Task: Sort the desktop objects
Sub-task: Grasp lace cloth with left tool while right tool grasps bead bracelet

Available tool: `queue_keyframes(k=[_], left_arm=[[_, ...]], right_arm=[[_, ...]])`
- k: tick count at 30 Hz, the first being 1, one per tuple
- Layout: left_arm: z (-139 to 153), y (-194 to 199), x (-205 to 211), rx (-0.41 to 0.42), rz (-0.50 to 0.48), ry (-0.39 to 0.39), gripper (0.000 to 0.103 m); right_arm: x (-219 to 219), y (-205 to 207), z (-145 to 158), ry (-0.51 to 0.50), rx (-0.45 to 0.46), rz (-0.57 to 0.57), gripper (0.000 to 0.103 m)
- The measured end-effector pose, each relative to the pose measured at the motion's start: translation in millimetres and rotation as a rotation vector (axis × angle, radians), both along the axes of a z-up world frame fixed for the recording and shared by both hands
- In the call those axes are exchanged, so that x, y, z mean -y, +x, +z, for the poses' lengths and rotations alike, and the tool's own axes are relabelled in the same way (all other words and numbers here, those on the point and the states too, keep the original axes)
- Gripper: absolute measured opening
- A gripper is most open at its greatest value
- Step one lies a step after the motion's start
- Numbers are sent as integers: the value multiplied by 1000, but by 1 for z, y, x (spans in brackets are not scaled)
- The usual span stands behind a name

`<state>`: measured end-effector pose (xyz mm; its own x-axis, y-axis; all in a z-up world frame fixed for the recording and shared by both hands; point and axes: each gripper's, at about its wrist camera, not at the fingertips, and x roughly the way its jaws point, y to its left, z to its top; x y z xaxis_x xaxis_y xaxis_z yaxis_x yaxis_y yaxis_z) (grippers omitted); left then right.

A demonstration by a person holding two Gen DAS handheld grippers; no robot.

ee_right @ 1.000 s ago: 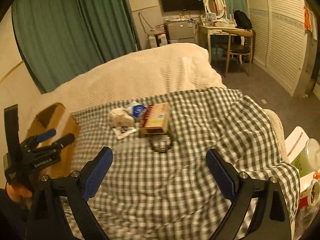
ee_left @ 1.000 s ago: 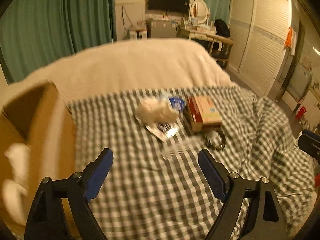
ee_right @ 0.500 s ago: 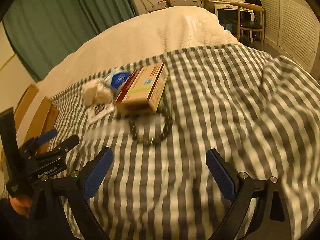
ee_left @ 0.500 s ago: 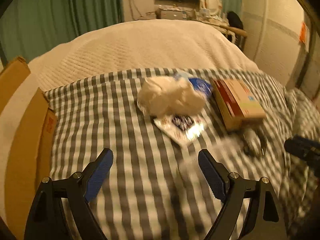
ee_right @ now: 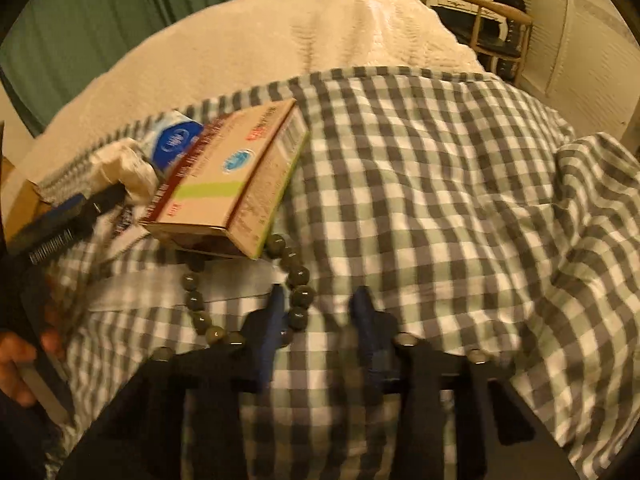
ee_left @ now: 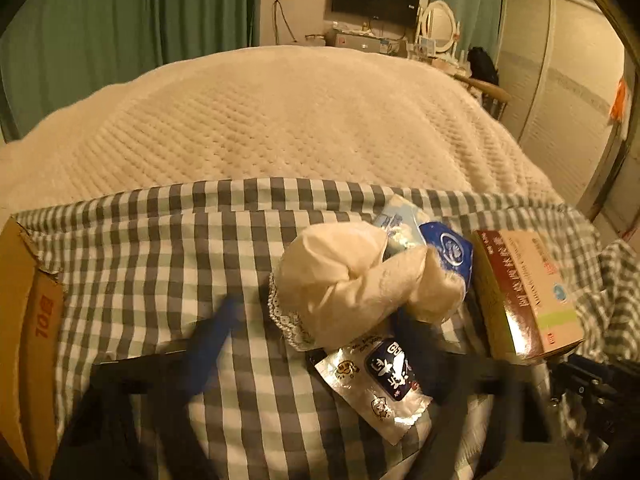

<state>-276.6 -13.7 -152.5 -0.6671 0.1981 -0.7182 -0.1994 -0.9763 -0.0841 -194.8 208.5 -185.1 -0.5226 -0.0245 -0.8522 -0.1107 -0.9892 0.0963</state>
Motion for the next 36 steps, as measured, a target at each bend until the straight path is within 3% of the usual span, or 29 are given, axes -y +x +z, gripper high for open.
queue_keyframes(k=[1,2,4,7,14,19,28,36], left_arm=[[-1,0,2,23,-7,9,26],[-2,0,2,40,-16,4,15],[2,3,9,28,-16,-2,11],[15,14,19,-1,-9,16,10],[36,43,40,-4,12,42,10],[38,64,47,27,21,41,10],[50,108,45,22,-9,9,10],[58,141,56,25,-7,24,10]], right_arm=[[0,1,1,2,-3,-3,21],[-1,1,1,1,-1,-4,20],[1,3,4,15,3,-7,17],[8,9,8,58,-11,4,11],[6,29,27,98,-64,-27,10],[-9,55,45,6,-110,-70,10],[-2,96,89,-42,-208,-47,6],[7,134,95,-49,-196,-20,8]])
